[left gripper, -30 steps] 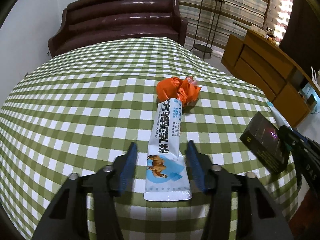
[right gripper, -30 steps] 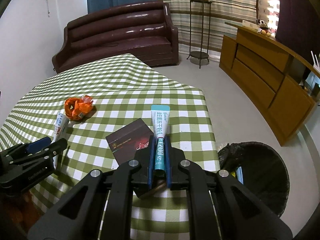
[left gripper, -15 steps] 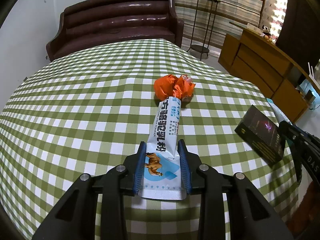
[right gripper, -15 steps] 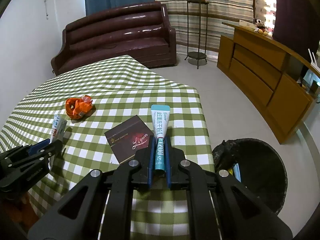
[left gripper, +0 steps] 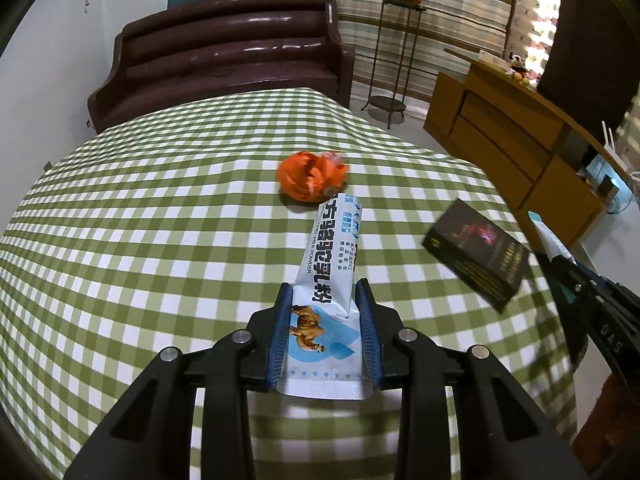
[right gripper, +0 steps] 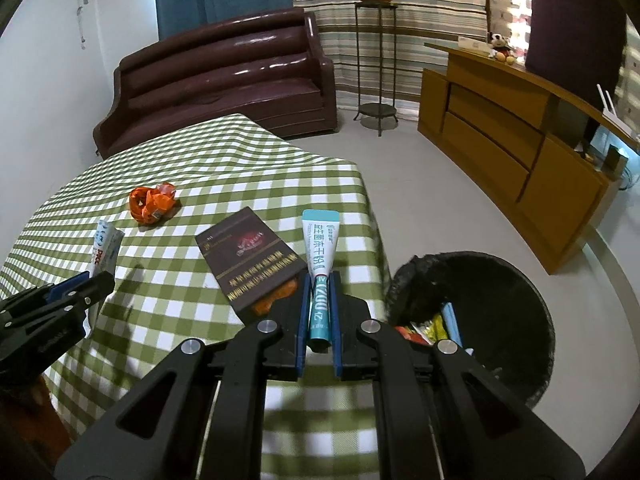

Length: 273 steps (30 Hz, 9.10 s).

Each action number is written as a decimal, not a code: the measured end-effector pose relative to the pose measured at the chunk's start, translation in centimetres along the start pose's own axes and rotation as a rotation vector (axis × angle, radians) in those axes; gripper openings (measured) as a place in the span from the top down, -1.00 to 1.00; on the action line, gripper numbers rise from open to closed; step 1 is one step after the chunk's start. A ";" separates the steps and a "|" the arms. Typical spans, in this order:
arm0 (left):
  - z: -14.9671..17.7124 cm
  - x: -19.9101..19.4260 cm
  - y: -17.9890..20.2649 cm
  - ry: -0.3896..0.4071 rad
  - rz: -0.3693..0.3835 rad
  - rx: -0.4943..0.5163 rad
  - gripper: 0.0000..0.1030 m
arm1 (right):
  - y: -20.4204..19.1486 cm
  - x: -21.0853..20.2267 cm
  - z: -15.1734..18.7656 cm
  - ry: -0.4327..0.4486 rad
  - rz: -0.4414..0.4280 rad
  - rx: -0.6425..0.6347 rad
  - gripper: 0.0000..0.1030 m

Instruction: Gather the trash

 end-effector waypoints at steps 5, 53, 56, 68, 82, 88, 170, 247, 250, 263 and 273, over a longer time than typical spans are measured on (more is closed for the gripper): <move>0.1 -0.9 2.0 0.012 0.024 0.021 0.36 | 1.6 -1.4 0.5 0.014 0.027 0.019 0.82; 0.3 3.2 23.1 0.043 0.218 0.309 0.35 | 17.8 -2.1 3.6 0.024 0.258 0.203 0.81; 0.3 4.0 23.6 0.035 0.213 0.318 0.35 | 18.3 -1.4 3.5 0.019 0.262 0.209 0.80; 0.7 4.4 24.3 0.024 0.197 0.324 -0.01 | 19.5 -0.5 3.8 0.012 0.272 0.240 0.49; 0.0 3.3 23.9 0.043 0.209 0.298 -0.17 | 19.8 -2.0 3.6 0.036 0.294 0.242 -0.03; -0.4 2.3 22.5 0.056 0.213 0.274 -0.20 | 19.0 -2.4 3.1 0.047 0.284 0.231 -0.18; -7.0 8.0 -2.7 0.025 -0.072 0.029 -0.35 | -4.9 9.9 -5.5 -0.082 -0.048 -0.089 -0.12; -0.7 3.0 22.1 0.080 0.214 0.334 0.14 | 17.0 -1.9 2.0 0.006 0.287 0.170 -0.08; -0.5 3.4 22.5 0.073 0.216 0.343 0.14 | 17.7 -1.7 2.2 0.001 0.292 0.178 -0.08; -0.1 4.1 23.3 0.047 0.220 0.342 -0.15 | 18.5 -1.7 2.5 -0.004 0.291 0.203 -0.17; -0.3 2.9 22.7 0.067 0.224 0.322 -0.26 | 18.4 -3.0 2.6 0.015 0.313 0.208 -0.17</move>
Point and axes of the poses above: each gripper's, at about its wrist camera, not at the fingertips, and x roughly the way its jaws point, y to its right, z to its underside, the point moved 5 cm from there along x, roughly the way its jaws point, and after that the axes turned 4 degrees about y, right-handed, at the moved point
